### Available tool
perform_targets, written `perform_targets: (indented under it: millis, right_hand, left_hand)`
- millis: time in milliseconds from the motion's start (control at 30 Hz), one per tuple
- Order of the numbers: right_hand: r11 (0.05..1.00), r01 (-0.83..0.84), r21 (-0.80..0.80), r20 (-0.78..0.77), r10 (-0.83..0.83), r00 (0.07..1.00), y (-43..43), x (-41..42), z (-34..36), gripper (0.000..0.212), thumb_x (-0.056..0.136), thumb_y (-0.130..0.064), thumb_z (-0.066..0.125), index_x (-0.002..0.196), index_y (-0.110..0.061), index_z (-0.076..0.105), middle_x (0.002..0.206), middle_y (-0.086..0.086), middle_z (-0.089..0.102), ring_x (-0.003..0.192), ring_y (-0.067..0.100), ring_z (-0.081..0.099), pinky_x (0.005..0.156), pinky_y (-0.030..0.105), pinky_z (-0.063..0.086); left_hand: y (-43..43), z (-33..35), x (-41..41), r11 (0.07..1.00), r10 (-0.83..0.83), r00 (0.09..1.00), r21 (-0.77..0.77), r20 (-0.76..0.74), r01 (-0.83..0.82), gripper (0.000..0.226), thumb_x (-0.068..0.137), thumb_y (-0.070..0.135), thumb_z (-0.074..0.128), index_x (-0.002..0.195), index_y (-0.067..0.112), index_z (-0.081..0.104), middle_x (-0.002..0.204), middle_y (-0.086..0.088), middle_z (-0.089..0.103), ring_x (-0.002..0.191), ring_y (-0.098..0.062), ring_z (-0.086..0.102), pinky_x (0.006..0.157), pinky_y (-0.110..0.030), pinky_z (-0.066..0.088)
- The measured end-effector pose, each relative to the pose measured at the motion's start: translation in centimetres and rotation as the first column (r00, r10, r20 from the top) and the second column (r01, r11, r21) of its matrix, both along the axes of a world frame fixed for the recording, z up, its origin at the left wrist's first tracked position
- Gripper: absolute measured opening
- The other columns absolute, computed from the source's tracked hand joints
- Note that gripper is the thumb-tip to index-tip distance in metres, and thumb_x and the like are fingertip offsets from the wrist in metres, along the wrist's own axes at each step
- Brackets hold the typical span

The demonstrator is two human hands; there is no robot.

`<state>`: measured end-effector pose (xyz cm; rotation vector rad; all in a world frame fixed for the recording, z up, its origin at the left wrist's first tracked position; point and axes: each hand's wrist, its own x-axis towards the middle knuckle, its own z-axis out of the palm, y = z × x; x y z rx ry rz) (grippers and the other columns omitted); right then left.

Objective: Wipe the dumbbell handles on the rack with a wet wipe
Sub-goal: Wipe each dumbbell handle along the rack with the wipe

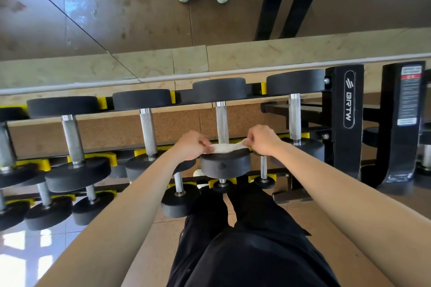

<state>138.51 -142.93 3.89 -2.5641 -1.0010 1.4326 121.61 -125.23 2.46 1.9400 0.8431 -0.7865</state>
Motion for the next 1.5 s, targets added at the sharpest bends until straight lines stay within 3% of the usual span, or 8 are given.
perform_targets:
  millis: [233,467,667,833,967,1200,1333,1500]
  right_hand:
    - [0.994,-0.045,0.095,-0.061,0.051,0.997,1.7,-2.6,0.0,0.019,0.096,-0.035,0.063,0.088,-0.018,0.064,0.084,0.0,0.066,0.075,0.013,0.064,0.071,0.024,0.048]
    - [1.0,0.023,0.019,0.104,-0.024,0.994,-0.4,-0.2,-0.1,0.023,0.098,-0.034,0.06,0.1,-0.012,0.067,0.093,0.005,0.067,0.083,0.018,0.065,0.074,0.029,0.052]
    - [0.961,0.002,0.276,-0.047,0.011,0.999,3.6,-3.9,1.0,0.014,0.097,-0.028,0.063,0.097,-0.016,0.07,0.086,-0.004,0.066,0.069,0.006,0.059,0.065,0.02,0.046]
    - [0.873,0.344,0.346,-0.124,-0.321,0.939,3.5,-1.8,1.2,0.02,0.099,-0.026,0.059,0.109,-0.013,0.071,0.1,-0.001,0.071,0.088,0.01,0.064,0.078,0.021,0.05]
    - [0.727,0.633,0.265,-0.235,-0.588,0.774,1.9,0.0,0.1,0.012,0.098,-0.015,0.059,0.1,-0.021,0.069,0.107,0.003,0.071,0.093,0.017,0.067,0.088,0.034,0.057]
    - [0.643,0.766,0.008,-0.601,-0.609,0.517,1.7,-0.7,-1.2,0.045,0.101,-0.003,0.048,0.142,-0.023,0.05,0.149,0.006,0.048,0.128,0.028,0.054,0.092,0.036,0.057]
    - [0.674,0.734,-0.086,-0.734,-0.541,0.411,2.6,-1.3,-1.4,0.07,0.095,0.011,0.046,0.152,-0.03,0.036,0.154,-0.001,0.041,0.123,0.026,0.06,0.098,0.041,0.055]
    - [0.85,0.525,-0.041,-0.675,-0.411,0.613,3.3,-1.2,-1.9,0.066,0.094,0.007,0.054,0.151,-0.023,0.039,0.133,0.004,0.061,0.109,0.024,0.068,0.091,0.037,0.057]
  left_hand:
    - [0.1,-1.5,-1.5,0.962,0.092,0.991,0.268,-0.102,-0.061,0.017,0.094,0.035,0.068,0.103,0.02,0.071,0.099,-0.001,0.07,0.088,-0.017,0.065,0.08,-0.031,0.055]
    - [-0.9,-0.2,0.0,0.998,-0.012,0.999,0.07,0.04,0.009,0.019,0.094,0.032,0.068,0.111,0.024,0.072,0.104,0.005,0.068,0.097,-0.015,0.064,0.089,-0.033,0.054]
    - [1.8,-0.7,-2.3,0.832,0.393,0.919,0.438,-0.032,-0.341,0.028,0.1,0.034,0.057,0.107,0.009,0.066,0.09,-0.004,0.067,0.08,-0.02,0.065,0.064,-0.03,0.051]
    - [2.7,1.0,-1.9,0.593,0.762,0.589,0.075,0.269,-0.802,0.02,0.1,0.027,0.054,0.11,0.013,0.063,0.092,-0.001,0.062,0.087,-0.018,0.06,0.073,-0.027,0.049]
    - [1.7,1.4,-1.1,0.418,0.891,0.336,-0.265,0.305,-0.869,0.01,0.099,0.019,0.054,0.095,0.018,0.063,0.1,0.0,0.066,0.1,-0.018,0.062,0.089,-0.031,0.054]
    - [-0.7,0.3,0.5,0.38,0.924,0.354,-0.456,0.145,-0.805,0.027,0.091,0.005,0.06,0.069,0.017,0.05,0.112,-0.007,0.07,0.114,-0.023,0.065,0.101,-0.045,0.054]
    - [-2.3,0.2,1.0,0.336,0.903,0.428,-0.547,-0.045,-0.766,0.018,0.091,0.001,0.057,0.078,0.011,0.05,0.118,-0.018,0.061,0.114,-0.035,0.064,0.095,-0.044,0.058]
    - [-2.2,0.5,1.9,0.154,0.91,0.353,-0.613,-0.217,-0.775,0.019,0.094,0.004,0.05,0.113,0.008,0.051,0.123,-0.025,0.062,0.111,-0.034,0.068,0.094,-0.041,0.058]
